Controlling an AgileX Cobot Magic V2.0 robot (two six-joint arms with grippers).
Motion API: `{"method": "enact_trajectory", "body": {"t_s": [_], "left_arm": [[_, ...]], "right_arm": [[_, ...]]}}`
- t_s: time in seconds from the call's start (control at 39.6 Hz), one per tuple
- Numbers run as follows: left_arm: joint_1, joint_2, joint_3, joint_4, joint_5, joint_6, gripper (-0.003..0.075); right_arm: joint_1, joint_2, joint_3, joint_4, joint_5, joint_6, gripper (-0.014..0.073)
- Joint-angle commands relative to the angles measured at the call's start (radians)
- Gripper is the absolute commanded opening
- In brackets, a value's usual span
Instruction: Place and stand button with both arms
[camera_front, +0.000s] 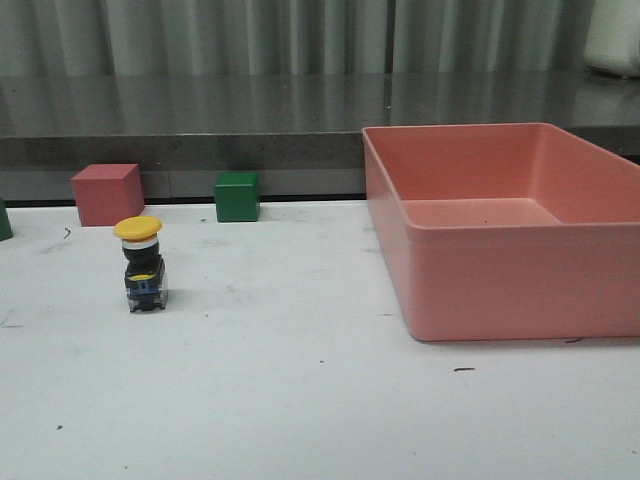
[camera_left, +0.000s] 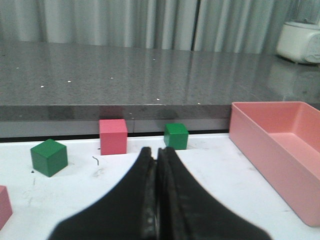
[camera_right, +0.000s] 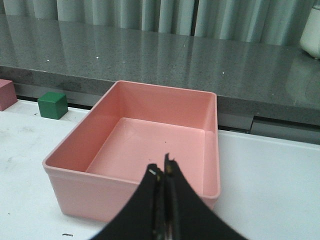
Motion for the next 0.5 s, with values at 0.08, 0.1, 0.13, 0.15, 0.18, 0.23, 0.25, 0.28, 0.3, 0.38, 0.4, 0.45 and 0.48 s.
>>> {"method": "enact_trajectory", "body": {"t_s": [0.08,0.1,0.13,0.15,0.18,0.23,0.25,0.28,0.3,0.38,0.4,0.45,0.48], "left_arm": [[0.103,-0.115,0.112,-0.019,-0.154,-0.027,-0.002],[0.119,-0.133,0.133,-0.019,-0.159,-0.027,-0.002],[0.134,-0.141,0.149,-0.019,-0.167,-0.027,-0.002],[0.15,-0.139,0.174,-0.019,-0.185,-0.027,-0.002],[0.163,-0.133,0.188,-0.019,-0.198,-0.027,-0.002],[0.194,-0.135,0.219,-0.019,-0.207,-0.027,-0.002],[0.208,-0.138,0.243,-0.022,-0.215,-0.027,-0.002],[0.217,-0.138,0.257,-0.023,-0.225,-0.027,-0.002],[0.228,-0.138,0.275,-0.023,-0.23,-0.027,-0.002],[0.244,-0.138,0.323,-0.023,-0.25,-0.027,-0.002],[0.244,-0.138,0.34,-0.023,-0.255,-0.027,-0.002],[0.244,-0.138,0.367,-0.023,-0.265,-0.027,-0.002],[0.244,-0.138,0.377,-0.023,-0.276,-0.027,-0.002]], "right_arm": [[-0.005,0.009,-0.026,-0.015,-0.086,-0.006,-0.0062],[-0.005,0.009,-0.026,-0.015,-0.086,-0.006,-0.0062],[-0.005,0.009,-0.026,-0.015,-0.086,-0.006,-0.0062],[-0.005,0.009,-0.026,-0.015,-0.086,-0.006,-0.0062],[-0.005,0.009,-0.026,-0.015,-0.085,-0.006,-0.0062],[-0.005,0.009,-0.026,-0.015,-0.085,-0.006,-0.0062],[-0.005,0.009,-0.026,-0.015,-0.084,-0.006,-0.0062],[-0.005,0.009,-0.026,-0.015,-0.082,-0.006,-0.0062],[-0.005,0.009,-0.026,-0.015,-0.082,-0.006,-0.0062],[-0.005,0.009,-0.026,-0.015,-0.081,-0.006,-0.0062],[-0.005,0.009,-0.026,-0.015,-0.081,-0.006,-0.0062],[-0.005,0.009,-0.026,-0.015,-0.08,-0.006,-0.0062],[-0.005,0.009,-0.026,-0.015,-0.08,-0.006,-0.0062]]}}
